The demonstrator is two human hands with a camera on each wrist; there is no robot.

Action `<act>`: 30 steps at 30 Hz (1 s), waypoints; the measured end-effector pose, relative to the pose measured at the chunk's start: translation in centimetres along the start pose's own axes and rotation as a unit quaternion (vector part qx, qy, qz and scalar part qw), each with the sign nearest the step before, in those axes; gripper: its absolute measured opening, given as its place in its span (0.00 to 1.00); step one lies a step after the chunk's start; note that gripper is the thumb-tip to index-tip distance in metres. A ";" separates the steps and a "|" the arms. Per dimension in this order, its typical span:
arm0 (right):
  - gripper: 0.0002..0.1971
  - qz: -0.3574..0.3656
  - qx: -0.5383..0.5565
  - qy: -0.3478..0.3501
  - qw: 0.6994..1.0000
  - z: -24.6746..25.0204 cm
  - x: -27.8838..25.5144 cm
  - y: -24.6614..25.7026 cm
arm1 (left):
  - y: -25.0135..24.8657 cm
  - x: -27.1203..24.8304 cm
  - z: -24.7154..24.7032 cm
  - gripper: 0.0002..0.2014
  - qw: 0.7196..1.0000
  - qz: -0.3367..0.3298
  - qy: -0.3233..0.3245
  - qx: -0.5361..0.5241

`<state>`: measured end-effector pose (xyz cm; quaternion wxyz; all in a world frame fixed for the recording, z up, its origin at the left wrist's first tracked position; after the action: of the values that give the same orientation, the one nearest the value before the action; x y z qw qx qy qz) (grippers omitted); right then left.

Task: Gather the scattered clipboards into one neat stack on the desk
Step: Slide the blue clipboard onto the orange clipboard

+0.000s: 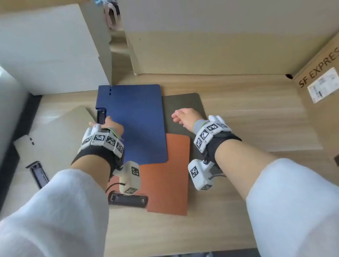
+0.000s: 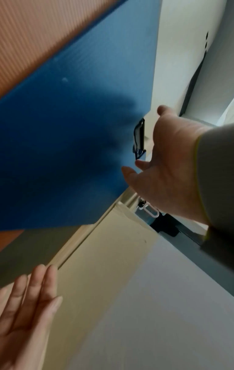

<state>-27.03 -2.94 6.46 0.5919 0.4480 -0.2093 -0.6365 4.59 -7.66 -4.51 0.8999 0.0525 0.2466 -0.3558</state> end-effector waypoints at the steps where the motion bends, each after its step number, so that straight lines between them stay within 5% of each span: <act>1: 0.20 -0.008 -0.007 0.009 1.000 -0.6 0.5 -0.6 | 1.0 -2.2 1.8 0.31 1.000 0.023 -0.005 -0.019; 5: 0.22 -0.043 -0.023 0.058 0.997 -2.9 1.1 -1.5 | 0.7 -7.4 3.4 0.30 0.997 0.013 0.053 -0.060; 8: 0.26 -0.060 -0.028 0.085 0.994 -4.3 1.6 -1.8 | 0.5 -6.8 3.2 0.30 0.998 0.013 0.028 -0.049; 12: 0.32 -0.099 -0.064 0.051 0.992 -3.3 2.3 -3.3 | 0.9 -6.8 3.0 0.33 0.999 0.006 0.038 -0.033; 15: 0.24 -0.111 -0.092 0.051 0.988 -2.6 2.6 -4.5 | 1.0 -7.1 2.7 0.30 0.998 -0.005 0.048 -0.030; 17: 0.08 -0.114 -0.086 0.047 0.989 -2.0 2.6 -5.3 | 1.5 -7.3 3.0 0.26 0.997 0.008 0.050 -0.051; 20: 0.04 -0.102 -0.072 0.021 0.992 0.1 2.4 -5.3 | 2.0 -10.6 4.8 0.24 0.995 0.011 0.080 -0.056; 24: 0.22 -0.088 -0.072 0.004 0.993 2.6 1.7 -5.3 | 5.4 -6.1 3.1 0.34 0.997 0.046 0.026 0.049; 30: 0.24 -0.108 -0.060 0.024 0.992 3.0 -0.4 -7.3 | 5.1 -5.7 3.7 0.32 0.997 0.066 0.023 -0.018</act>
<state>-33.66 -1.87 2.33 0.5501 0.4466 -0.1071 -0.6974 5.93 -1.43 1.04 0.9165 0.0609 0.2691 -0.2896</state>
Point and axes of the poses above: each hand's wrist, its own x-axis towards the middle knuckle, its own z-axis out of the back of the hand, y = z × x, the point moved 10 cm from there along x, towards the middle knuckle, and after that the axes turned 13 degrees about z, right-handed, at the moved point
